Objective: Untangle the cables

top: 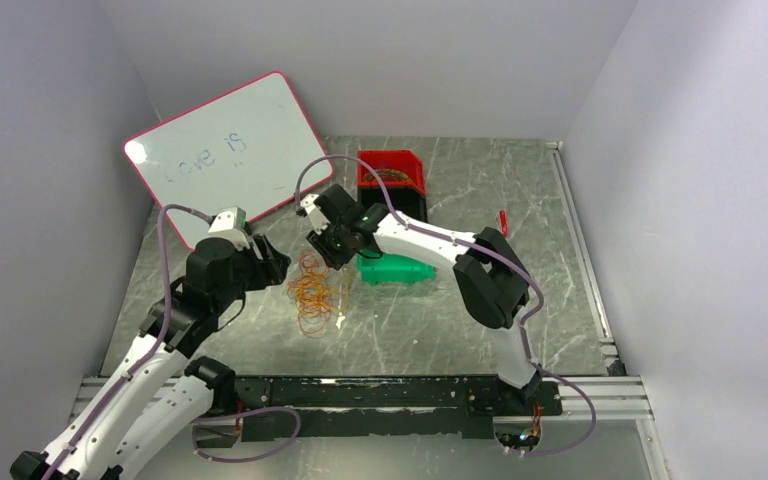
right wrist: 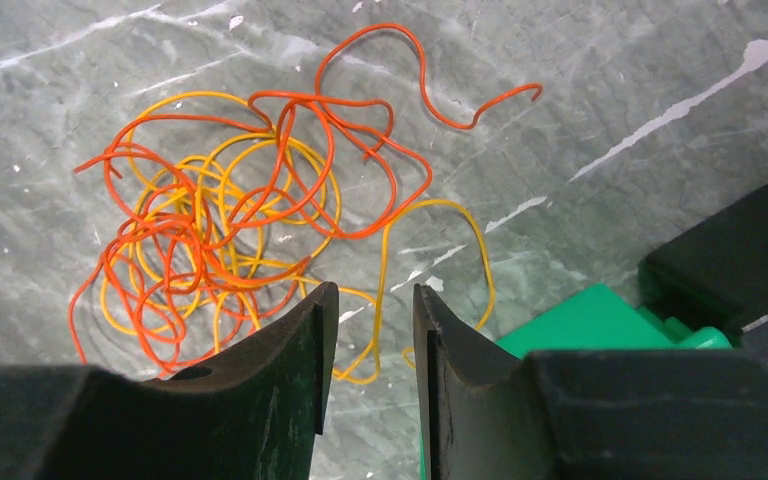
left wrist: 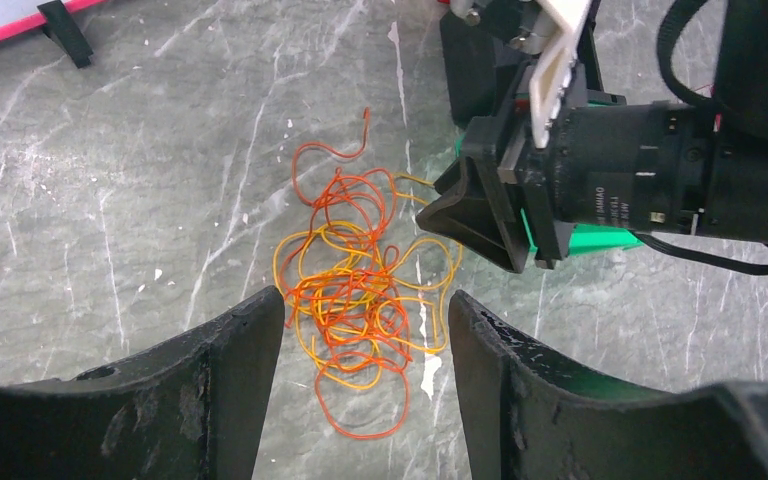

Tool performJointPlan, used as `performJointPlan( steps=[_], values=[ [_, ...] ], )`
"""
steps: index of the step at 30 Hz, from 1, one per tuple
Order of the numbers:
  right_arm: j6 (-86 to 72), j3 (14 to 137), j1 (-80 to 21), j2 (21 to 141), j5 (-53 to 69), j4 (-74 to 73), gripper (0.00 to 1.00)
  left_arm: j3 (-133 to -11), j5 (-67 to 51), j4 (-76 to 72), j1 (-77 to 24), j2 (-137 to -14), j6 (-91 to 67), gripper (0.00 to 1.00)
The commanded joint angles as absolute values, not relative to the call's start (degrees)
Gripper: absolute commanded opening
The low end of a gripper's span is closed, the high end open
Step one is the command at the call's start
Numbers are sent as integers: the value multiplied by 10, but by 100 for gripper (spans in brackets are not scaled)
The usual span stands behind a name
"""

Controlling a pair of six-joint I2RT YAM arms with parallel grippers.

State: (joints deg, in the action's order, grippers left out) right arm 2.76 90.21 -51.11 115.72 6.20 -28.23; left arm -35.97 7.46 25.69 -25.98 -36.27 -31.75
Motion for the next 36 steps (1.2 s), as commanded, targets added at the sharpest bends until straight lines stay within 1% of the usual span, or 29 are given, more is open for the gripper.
performJointPlan(
  steps=[1, 8, 14, 20, 24, 27, 30, 32, 36],
  values=[
    [34, 924, -512, 1180, 64, -294, 37, -383, 79, 267, -261, -356, -314, 66],
    [33, 914, -513, 1186, 72, -304, 36, -381, 74, 263, -262, -355, -317, 66],
    [30, 903, -512, 1175, 71, -302, 23, -379, 74, 264, -261, -354, -319, 66],
    [34, 908, -513, 1174, 66, -317, 21, -378, 74, 265, -262, -353, -319, 66],
    [34, 912, -513, 1172, 71, -324, 12, -376, 74, 265, -262, -352, -321, 66],
    [31, 910, -513, 1161, 72, -321, 9, -376, 75, 265, -262, -351, -322, 66],
    [25, 906, -512, 1128, 75, -315, 5, -374, 75, 261, -262, -351, -321, 66],
    [20, 906, -512, 1108, 83, -314, 0, -374, 74, 255, -262, -350, -318, 66],
    [10, 923, -512, 1073, 98, -336, 0, -381, 67, 232, -262, -332, -290, 67]
  ],
)
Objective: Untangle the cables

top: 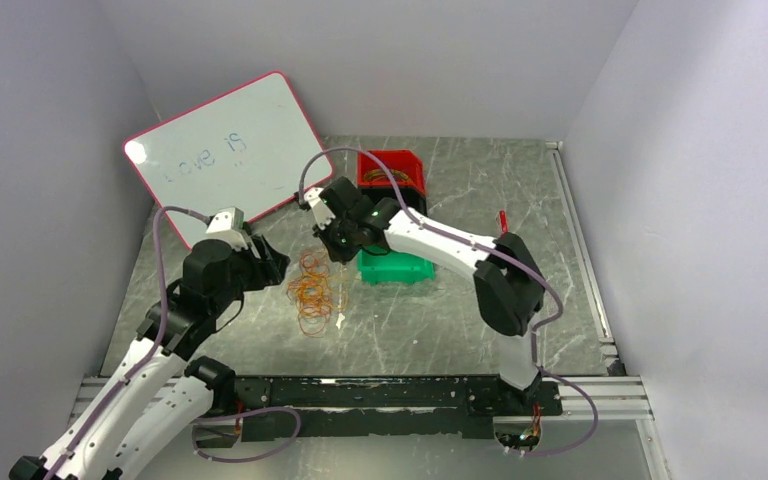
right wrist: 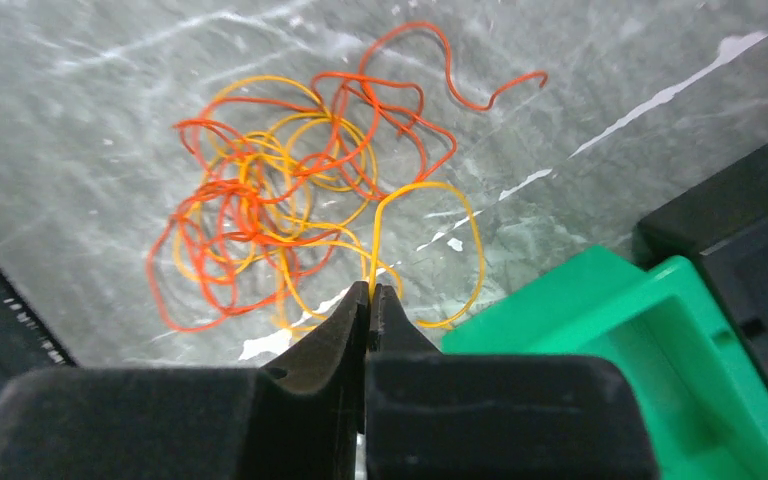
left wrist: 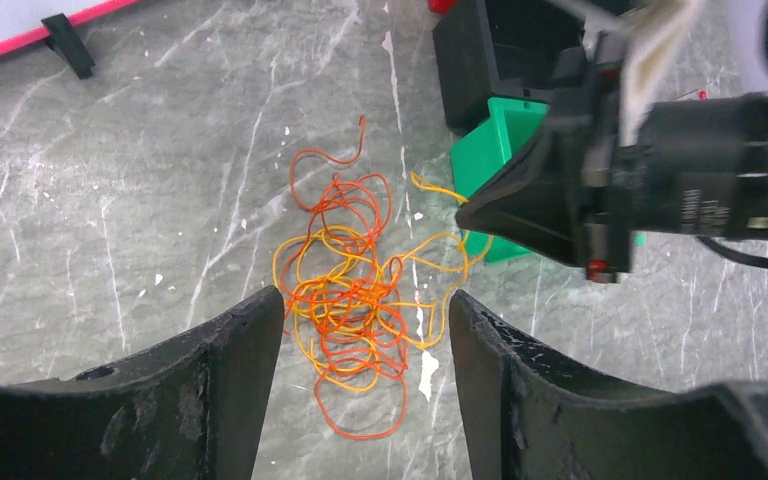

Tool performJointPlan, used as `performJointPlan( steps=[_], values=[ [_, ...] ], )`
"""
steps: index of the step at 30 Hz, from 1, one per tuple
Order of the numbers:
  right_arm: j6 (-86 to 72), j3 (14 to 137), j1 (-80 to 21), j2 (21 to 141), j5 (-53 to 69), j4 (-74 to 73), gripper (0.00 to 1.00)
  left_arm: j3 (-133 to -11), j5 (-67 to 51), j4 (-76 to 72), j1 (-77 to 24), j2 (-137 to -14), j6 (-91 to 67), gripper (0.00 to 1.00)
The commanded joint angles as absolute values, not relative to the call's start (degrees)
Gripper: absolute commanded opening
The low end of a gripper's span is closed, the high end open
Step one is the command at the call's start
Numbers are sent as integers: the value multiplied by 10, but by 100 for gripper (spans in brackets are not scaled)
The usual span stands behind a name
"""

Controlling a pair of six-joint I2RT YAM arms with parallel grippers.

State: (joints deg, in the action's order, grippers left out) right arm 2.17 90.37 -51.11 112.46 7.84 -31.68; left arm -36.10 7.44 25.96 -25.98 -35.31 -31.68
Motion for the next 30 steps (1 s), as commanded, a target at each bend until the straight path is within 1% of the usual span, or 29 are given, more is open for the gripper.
performJointPlan(
  steps=[1, 3, 6, 10, 16, 22, 30],
  values=[
    [7, 926, -512, 1064, 103, -342, 0, -382, 63, 221, -262, -322, -278, 68],
    [-2, 932, -511, 1043, 114, -348, 0, -382, 58, 193, -262, -299, -253, 70],
    [-24, 938, -504, 1017, 162, -341, 0, -379, 49, 152, -261, -286, -224, 74],
    [-67, 956, -490, 994, 203, -328, 0, -381, 22, 111, -262, -305, -191, 80],
    [-97, 992, -480, 983, 234, -335, 0, -361, -46, 17, -262, -335, -185, 89],
    [-107, 1005, -475, 985, 253, -345, 0, -358, -78, -37, -261, -354, -162, 93],
    [-147, 1001, -471, 973, 279, -308, 0, -344, -161, -106, -262, -383, -161, 93]
  ],
)
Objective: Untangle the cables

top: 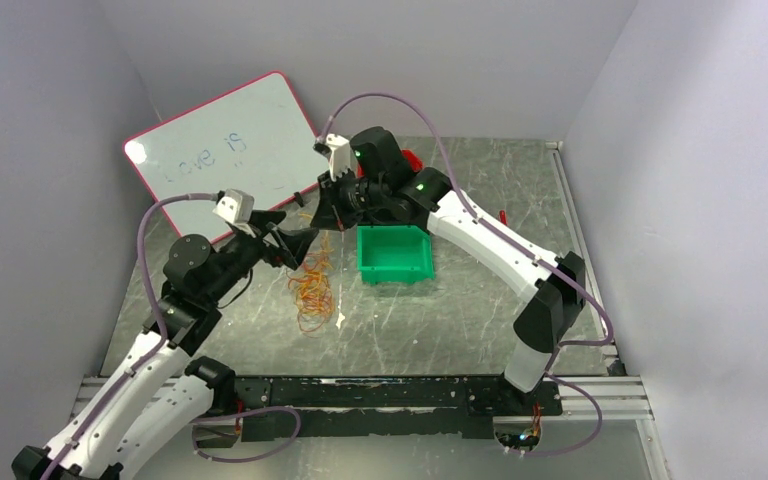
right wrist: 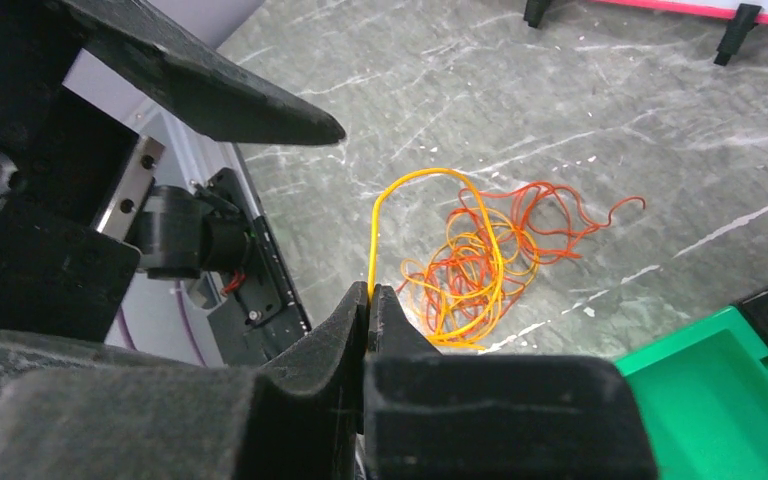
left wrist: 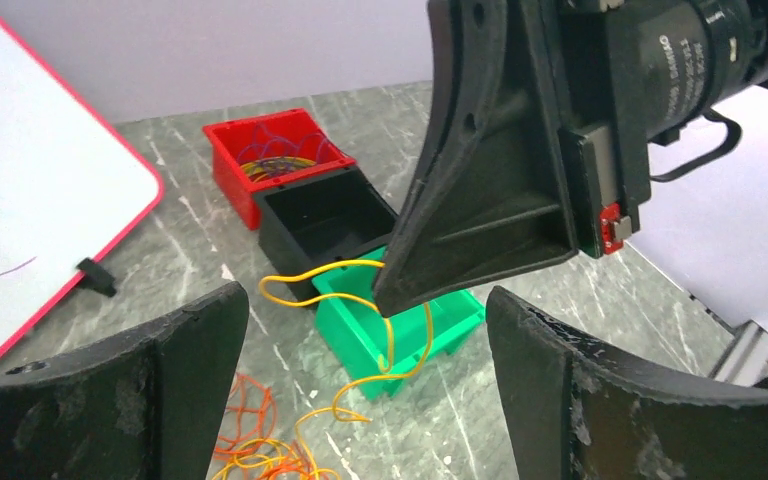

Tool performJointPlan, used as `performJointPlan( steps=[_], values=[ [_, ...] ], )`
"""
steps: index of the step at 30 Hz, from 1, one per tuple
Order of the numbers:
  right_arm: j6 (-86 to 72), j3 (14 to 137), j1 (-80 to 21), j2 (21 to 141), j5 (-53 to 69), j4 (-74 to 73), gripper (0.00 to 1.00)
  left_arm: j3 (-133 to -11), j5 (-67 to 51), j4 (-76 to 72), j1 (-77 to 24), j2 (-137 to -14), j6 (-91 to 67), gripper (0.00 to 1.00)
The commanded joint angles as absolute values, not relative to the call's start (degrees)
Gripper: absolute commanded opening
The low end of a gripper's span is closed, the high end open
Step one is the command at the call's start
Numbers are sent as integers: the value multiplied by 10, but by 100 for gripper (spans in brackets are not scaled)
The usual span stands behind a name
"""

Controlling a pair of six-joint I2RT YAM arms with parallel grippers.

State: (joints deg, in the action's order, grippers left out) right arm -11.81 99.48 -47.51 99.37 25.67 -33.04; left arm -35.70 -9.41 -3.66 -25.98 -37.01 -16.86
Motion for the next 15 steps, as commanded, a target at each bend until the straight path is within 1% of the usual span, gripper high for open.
performJointPlan(
  steps=[1, 9, 15],
  values=[
    [-150, 1004, -471, 974, 279, -307, 0, -340, -170, -117, -262, -388, -164, 93],
    [-174, 1008, -471, 968, 305, -285, 0, -290, -171, -157, -262, -399, -187, 94],
    [-191, 1006, -471, 959, 318, -263, 0, -260, -213, -222, -262, -436, -227, 93]
  ],
)
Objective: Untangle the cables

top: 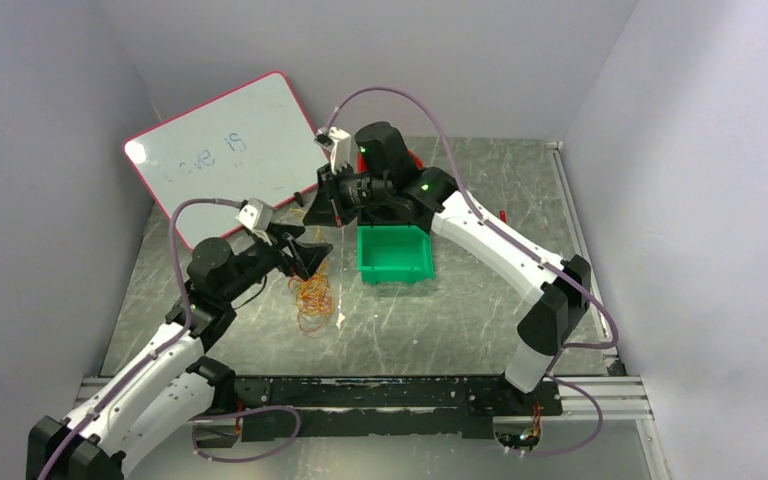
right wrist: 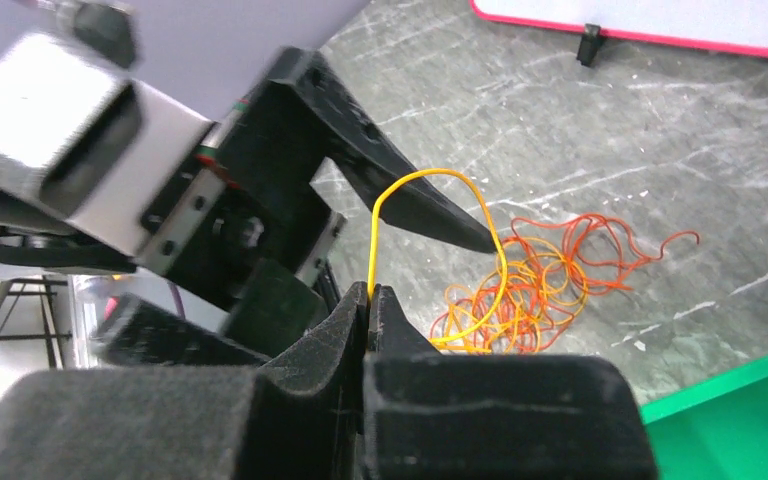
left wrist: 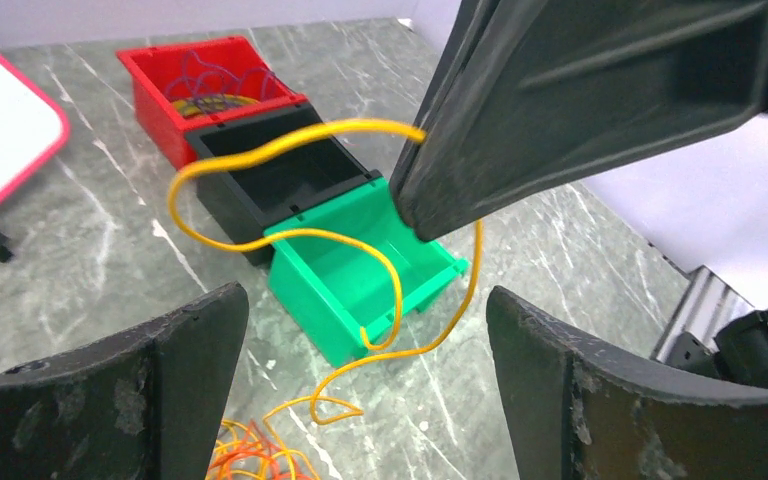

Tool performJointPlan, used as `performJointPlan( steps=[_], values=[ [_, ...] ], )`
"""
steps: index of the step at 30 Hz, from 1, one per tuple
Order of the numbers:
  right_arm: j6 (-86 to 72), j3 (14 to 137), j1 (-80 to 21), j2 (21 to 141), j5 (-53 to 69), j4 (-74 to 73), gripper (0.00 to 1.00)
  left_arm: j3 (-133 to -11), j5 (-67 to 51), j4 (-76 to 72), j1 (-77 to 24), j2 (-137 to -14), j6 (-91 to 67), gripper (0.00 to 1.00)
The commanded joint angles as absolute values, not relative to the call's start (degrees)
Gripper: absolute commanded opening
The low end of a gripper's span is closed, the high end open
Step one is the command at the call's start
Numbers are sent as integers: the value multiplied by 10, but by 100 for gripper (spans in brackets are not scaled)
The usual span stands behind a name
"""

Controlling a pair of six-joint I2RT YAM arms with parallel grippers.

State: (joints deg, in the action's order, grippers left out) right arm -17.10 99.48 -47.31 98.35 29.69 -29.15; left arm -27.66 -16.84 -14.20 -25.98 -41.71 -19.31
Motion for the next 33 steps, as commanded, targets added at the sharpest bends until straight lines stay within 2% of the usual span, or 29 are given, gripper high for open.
performJointPlan(
  steps=[1, 4, 7, 13, 15, 17, 33],
  values=[
    [-193, 1006, -471, 958, 320, -261, 0, -257, -220, -234, -262, -442, -232, 93],
    [-198, 1004, -470, 953, 326, -252, 0, -245, -235, -267, -262, -461, -242, 89],
    [-202, 997, -471, 943, 332, -233, 0, -235, -240, -288, -262, -478, -246, 73],
    [-203, 992, -470, 913, 323, -200, 0, -219, -229, -279, -262, -487, -245, 52],
    [-195, 993, -470, 900, 311, -193, 0, -214, -226, -276, -262, -489, -246, 39],
    [-186, 984, -469, 881, 310, -169, 0, -206, -224, -279, -261, -490, -250, 32],
    [-173, 1072, -462, 839, 277, -106, 0, -164, -224, -336, -262, -556, -265, 32]
  ],
)
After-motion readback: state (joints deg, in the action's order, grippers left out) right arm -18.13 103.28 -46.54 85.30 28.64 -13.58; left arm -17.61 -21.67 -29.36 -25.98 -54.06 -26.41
